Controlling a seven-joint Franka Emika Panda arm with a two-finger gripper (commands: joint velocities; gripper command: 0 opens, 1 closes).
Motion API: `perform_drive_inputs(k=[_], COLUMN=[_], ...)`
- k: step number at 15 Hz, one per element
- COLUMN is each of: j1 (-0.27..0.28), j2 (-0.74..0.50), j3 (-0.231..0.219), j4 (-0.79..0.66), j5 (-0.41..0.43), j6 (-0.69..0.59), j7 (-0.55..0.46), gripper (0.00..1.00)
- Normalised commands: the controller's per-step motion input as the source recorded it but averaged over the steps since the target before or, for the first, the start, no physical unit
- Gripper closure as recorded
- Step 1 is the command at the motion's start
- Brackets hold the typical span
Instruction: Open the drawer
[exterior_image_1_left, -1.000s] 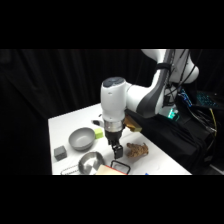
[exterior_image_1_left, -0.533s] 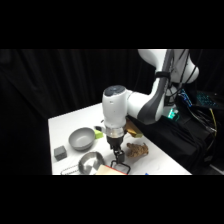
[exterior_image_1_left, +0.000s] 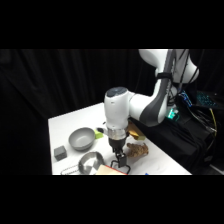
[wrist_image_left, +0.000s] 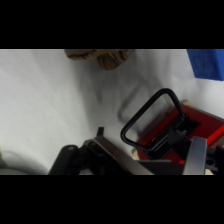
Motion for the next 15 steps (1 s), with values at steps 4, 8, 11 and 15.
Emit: perform_drive_inputs(k=[4, 8, 11, 15], j1=[-0.118, -0.200, -0.166, -0.103], j2=[-0.07, -0.02, 0.06, 0.06], j3=[0.066, 0.142, 0.185, 0.154], j4=[-0.17, -0.12, -0.03, 0.01], j5=[0.188, 0.248, 0.224, 0.176], j6=[0.26, 0.23, 0.17, 0.15], j7=[-0.24, -0.33, -0.30, -0.24], gripper=[0.00, 0.00, 0.00, 0.00])
